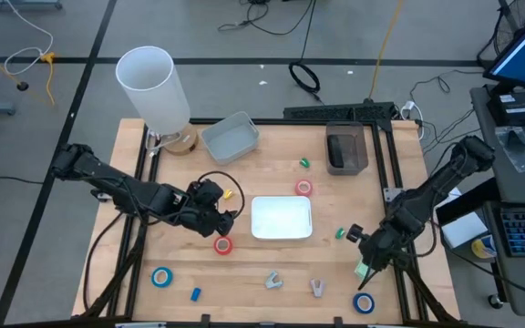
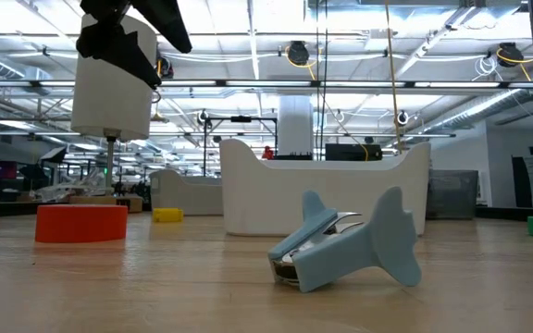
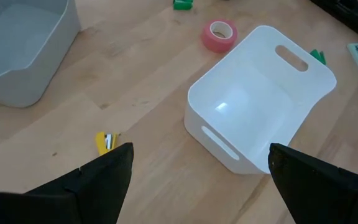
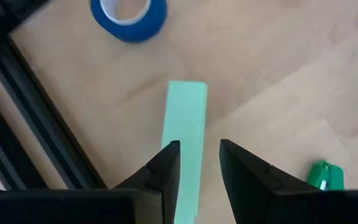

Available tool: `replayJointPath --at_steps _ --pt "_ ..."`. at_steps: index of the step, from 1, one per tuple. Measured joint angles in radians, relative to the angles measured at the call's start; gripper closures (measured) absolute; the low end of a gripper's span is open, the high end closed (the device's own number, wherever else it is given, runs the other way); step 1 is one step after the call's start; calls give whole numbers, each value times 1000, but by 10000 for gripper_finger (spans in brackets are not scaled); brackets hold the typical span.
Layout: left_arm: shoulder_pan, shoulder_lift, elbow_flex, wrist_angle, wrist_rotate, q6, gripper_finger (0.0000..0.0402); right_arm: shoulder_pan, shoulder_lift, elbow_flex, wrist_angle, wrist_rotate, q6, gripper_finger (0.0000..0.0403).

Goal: Pick and place Stapler, Stapler remover, tape
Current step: Put the green stapler into the black bin

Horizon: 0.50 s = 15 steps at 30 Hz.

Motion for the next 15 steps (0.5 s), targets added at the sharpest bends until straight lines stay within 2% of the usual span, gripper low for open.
replayJointPath --at_steps 12,15 --pt "0 0 0 1 3 21 36 25 35 0 -5 13 28 297" --pt "0 0 0 2 1 23 36 25 35 1 -12 13 45 285"
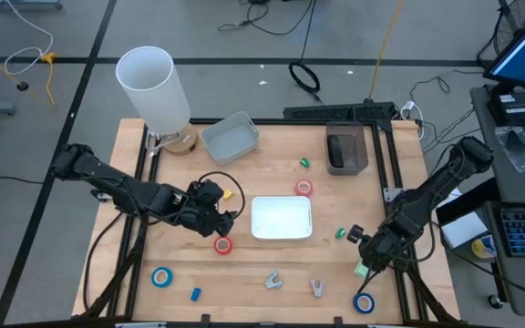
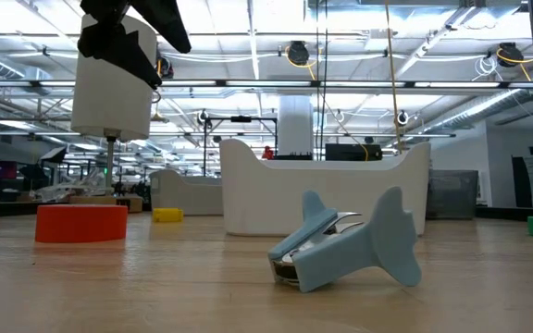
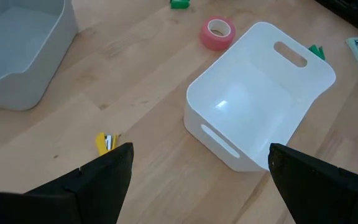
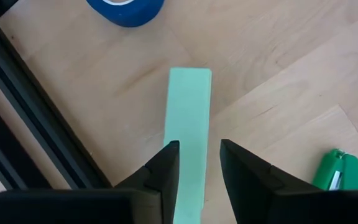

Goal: Pick and place Stapler, Stapler remover, tape
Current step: Put the green stapler into the black bin

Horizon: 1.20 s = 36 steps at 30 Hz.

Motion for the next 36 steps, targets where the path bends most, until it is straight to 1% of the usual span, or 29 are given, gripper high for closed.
replayJointPath --at_steps 9,13,16,19,30,36 --pt "0 0 0 0 -1 5 36 0 0 0 0 -10 3 209" --pt "0 0 0 0 -1 5 36 0 0 0 -2 -82 4 191" --pt "0 0 0 0 -1 7 36 0 0 0 -2 -74 15 186" --pt "0 0 0 0 -2 12 36 0 10 1 0 -23 34 186" --pt "0 0 0 0 -2 18 36 -1 140 0 0 -13 33 186" --pt "0 0 0 0 -2 33 36 0 189 0 -1 -11 33 192"
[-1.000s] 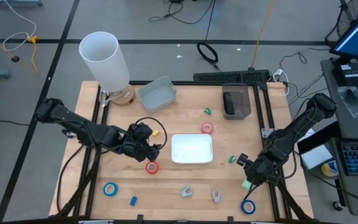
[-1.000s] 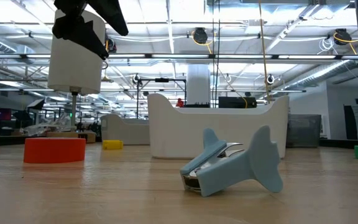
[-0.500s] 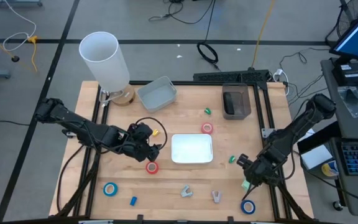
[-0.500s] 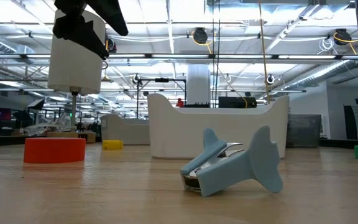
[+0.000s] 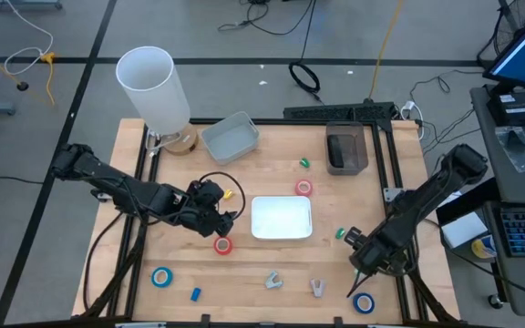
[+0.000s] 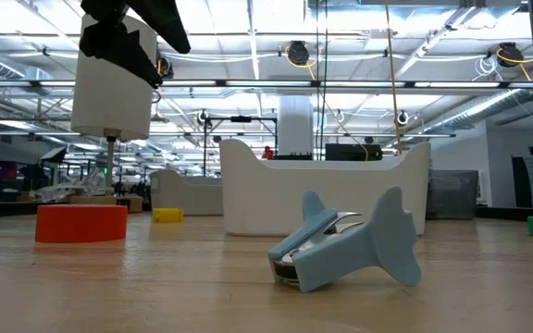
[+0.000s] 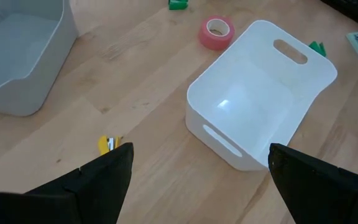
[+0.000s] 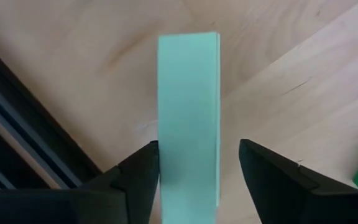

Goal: Pick and place Stapler, Stapler remover, tape
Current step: Put the green stapler into the black bin

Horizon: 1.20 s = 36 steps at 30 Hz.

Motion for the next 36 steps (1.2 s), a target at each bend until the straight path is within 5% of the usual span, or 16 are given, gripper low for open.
replayJointPath --at_steps 14,25,36 --pt "0 0 0 -3 0 17 36 0 11 0 0 11 14 286" --pt "0 0 0 -2 0 26 36 -25 -36 0 -13 8 313 286" --pt "0 0 0 -22 -19 88 36 -192 -261 0 85 12 567 286"
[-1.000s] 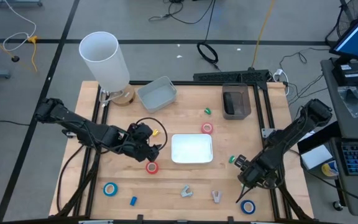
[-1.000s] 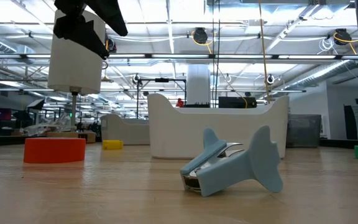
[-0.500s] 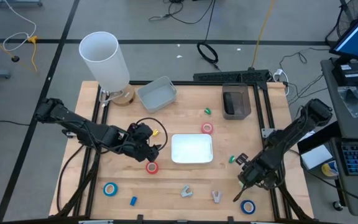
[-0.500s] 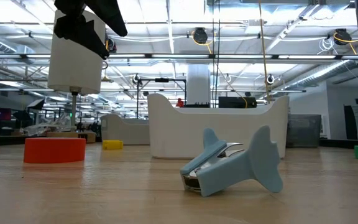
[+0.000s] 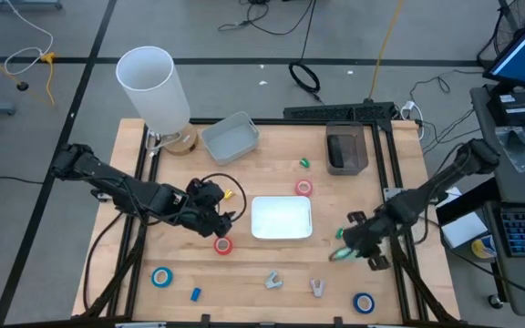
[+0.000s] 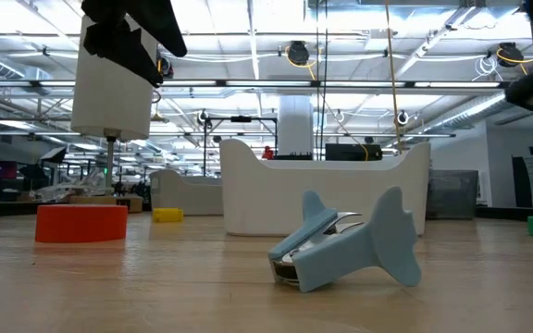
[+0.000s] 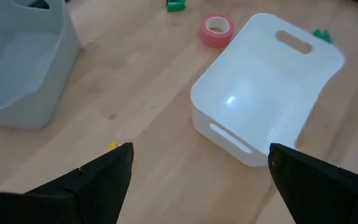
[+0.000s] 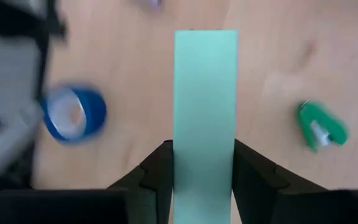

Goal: Pick and place Stapler, Stapler remover, tape
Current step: Put the green stapler into the black bin

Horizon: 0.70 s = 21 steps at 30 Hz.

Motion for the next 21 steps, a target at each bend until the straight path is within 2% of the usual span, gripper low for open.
replayJointPath --at_steps 4,10,16,21 --pt "3 0 0 -42 -47 9 36 -84 -98 0 85 84 133 286" --pt "20 0 0 -94 -84 27 36 -259 -216 0 161 334 290 286" --pt "39 0 0 -104 -112 97 36 -471 -262 0 206 487 302 286" --pt "51 0 -8 -132 -116 92 36 -631 -265 0 260 632 254 286"
